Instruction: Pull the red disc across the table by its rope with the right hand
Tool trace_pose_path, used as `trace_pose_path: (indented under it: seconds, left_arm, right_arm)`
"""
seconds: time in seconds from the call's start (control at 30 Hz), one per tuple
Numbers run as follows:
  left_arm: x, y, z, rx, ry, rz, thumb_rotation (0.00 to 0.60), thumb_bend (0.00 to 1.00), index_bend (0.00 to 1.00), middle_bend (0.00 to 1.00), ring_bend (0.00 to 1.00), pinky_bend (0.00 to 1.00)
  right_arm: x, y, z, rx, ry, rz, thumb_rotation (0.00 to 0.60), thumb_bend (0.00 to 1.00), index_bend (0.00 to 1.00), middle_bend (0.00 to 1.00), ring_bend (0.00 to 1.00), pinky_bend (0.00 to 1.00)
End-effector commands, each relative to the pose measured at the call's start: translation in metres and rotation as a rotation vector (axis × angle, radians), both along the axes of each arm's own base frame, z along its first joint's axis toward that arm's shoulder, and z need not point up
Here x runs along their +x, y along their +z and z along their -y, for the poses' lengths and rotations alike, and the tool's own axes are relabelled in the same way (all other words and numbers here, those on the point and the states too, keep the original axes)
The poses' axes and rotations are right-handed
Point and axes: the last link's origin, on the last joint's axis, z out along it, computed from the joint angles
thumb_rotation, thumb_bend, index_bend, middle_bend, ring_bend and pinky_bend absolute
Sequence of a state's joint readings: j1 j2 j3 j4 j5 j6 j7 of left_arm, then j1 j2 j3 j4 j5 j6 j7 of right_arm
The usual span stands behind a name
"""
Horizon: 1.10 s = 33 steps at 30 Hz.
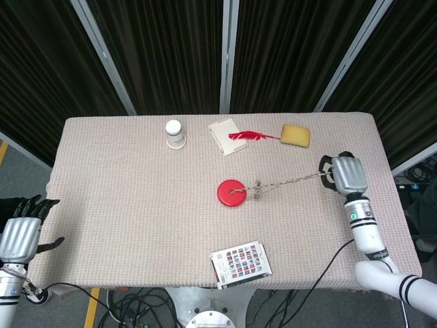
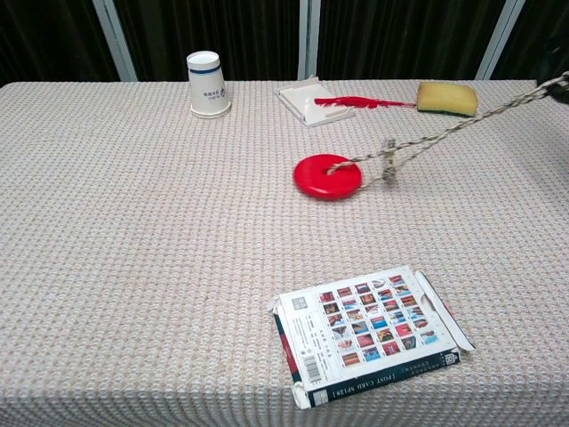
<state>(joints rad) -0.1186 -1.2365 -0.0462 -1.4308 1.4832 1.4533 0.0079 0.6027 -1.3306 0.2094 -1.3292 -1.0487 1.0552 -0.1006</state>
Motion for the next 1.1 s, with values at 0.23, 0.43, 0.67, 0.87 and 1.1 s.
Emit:
trace_pose_path:
  seconds: [0.23, 0.43, 0.67, 0.87, 1.1]
  left_arm:
    - [0.004, -0.003, -0.002, -0.012, -0.004, -0.006, 0.600, 0.00, 0.20, 0.22, 0.10, 0.14]
    - [0.004, -0.004, -0.003, -0.012, -0.001, -0.006, 0.600, 0.00, 0.20, 0.22, 0.10, 0.15]
    - [0.003, -0.004, -0.002, -0.010, 0.003, -0.006, 0.600, 0.00, 0.20, 0.22, 0.10, 0.15]
    - [0.003, -0.003, -0.002, -0.007, 0.001, -0.004, 0.600, 0.00, 0.20, 0.22, 0.10, 0.14]
    - [0.003, -0.004, -0.002, -0.010, 0.002, -0.005, 0.600, 0.00, 0.20, 0.22, 0.10, 0.15]
  right_arm:
    - [-0.058, 0.076, -0.009, -0.193, -0.144, 0.004, 0.600, 0.60, 1.00, 0.98, 0.57, 0.25]
    - [-0.074, 0.106, -0.014, -0.285, -0.185, 0.001, 0.600, 0.61, 1.00, 0.98, 0.57, 0.26]
    - [-0.085, 0.127, -0.018, -0.392, -0.218, -0.008, 0.600, 0.61, 1.00, 0.98, 0.57, 0.27]
    - [-0.077, 0.123, -0.016, -0.457, -0.197, -0.012, 0.600, 0.62, 1.00, 0.99, 0.57, 0.28]
    - [-0.018, 0.076, -0.012, -0.316, -0.022, 0.122, 0.600, 0.62, 1.00, 0.99, 0.57, 0.28]
